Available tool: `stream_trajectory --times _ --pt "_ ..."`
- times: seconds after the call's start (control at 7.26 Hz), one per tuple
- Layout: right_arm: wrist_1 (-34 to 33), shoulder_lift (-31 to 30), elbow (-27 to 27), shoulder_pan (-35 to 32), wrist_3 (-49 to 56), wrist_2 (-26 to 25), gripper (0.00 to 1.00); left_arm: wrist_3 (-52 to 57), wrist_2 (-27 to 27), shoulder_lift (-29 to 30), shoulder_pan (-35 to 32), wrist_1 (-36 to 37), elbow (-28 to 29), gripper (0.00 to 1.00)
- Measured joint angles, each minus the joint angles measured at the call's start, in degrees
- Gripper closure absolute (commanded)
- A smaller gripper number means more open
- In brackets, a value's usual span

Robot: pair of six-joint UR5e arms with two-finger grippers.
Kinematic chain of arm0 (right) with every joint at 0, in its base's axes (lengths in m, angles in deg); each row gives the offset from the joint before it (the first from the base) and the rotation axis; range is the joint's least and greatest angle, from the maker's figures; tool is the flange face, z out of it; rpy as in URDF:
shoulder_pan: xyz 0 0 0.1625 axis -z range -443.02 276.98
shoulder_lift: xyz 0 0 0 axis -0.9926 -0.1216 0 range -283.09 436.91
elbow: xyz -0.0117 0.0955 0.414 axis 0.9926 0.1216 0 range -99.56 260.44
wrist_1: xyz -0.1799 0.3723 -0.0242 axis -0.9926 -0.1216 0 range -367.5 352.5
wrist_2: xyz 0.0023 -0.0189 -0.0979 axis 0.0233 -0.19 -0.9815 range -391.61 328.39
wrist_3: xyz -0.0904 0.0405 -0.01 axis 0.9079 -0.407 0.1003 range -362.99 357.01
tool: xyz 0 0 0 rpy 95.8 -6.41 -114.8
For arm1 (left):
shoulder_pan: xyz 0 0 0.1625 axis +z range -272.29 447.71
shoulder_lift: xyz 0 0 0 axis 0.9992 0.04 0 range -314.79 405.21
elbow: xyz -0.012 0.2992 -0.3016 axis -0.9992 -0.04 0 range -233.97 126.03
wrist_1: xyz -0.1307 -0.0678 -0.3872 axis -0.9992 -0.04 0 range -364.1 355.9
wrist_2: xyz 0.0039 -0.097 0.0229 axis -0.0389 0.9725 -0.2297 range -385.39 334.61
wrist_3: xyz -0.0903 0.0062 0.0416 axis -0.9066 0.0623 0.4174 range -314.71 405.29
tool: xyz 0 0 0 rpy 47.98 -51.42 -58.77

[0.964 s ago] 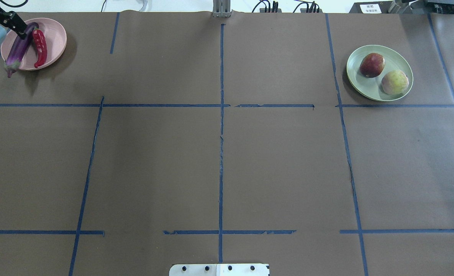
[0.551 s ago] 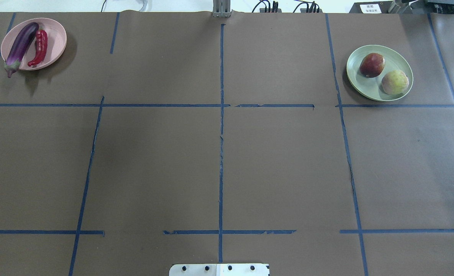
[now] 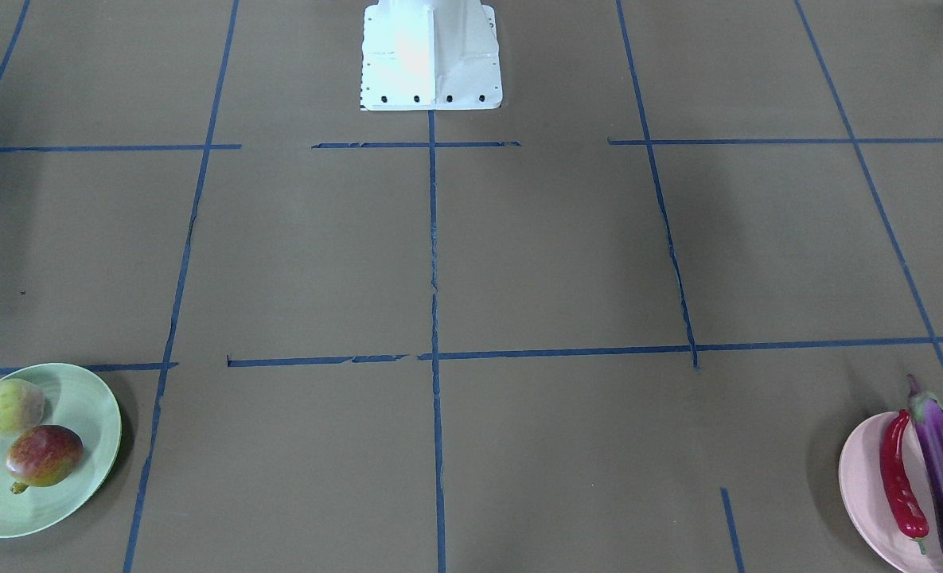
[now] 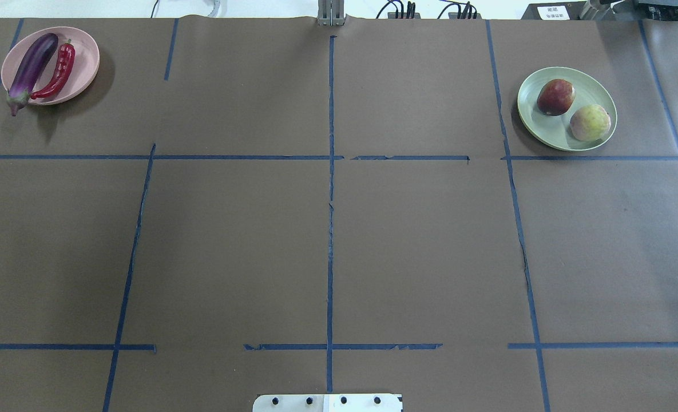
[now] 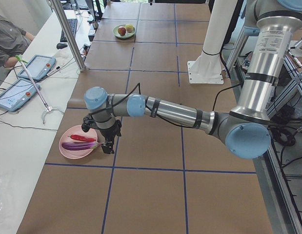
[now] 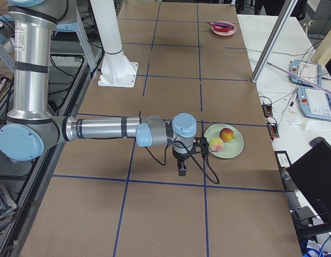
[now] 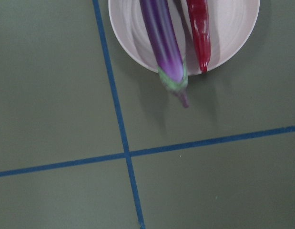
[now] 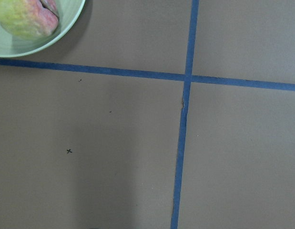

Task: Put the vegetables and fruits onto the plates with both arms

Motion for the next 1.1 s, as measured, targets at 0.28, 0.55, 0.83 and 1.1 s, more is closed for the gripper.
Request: stream_trajectory --times 0.28,0.55,0.83,1.1 --pt "-3.41 -0.4 -2.51 -2.03 0.53 1.59 0.0 2.3 0.46 -5.45 -1.74 -0.31 -2.06 0.0" --pt "-4.82 -1.6 -4.23 -2.46 1.05 1.73 0.0 2.36 0.5 -9.34 -1.93 -0.44 -4.39 0.0" --pt "-4.68 -2.86 -4.54 -2.33 1.57 1.16 0.0 2.59 0.99 -11.48 -1.96 -2.37 -5.07 0.0" --pt "-4.4 -3.23 -4.57 -2.29 1.67 0.98 0.0 2.49 1.54 -12.38 -1.91 -7.78 -4.41 0.0"
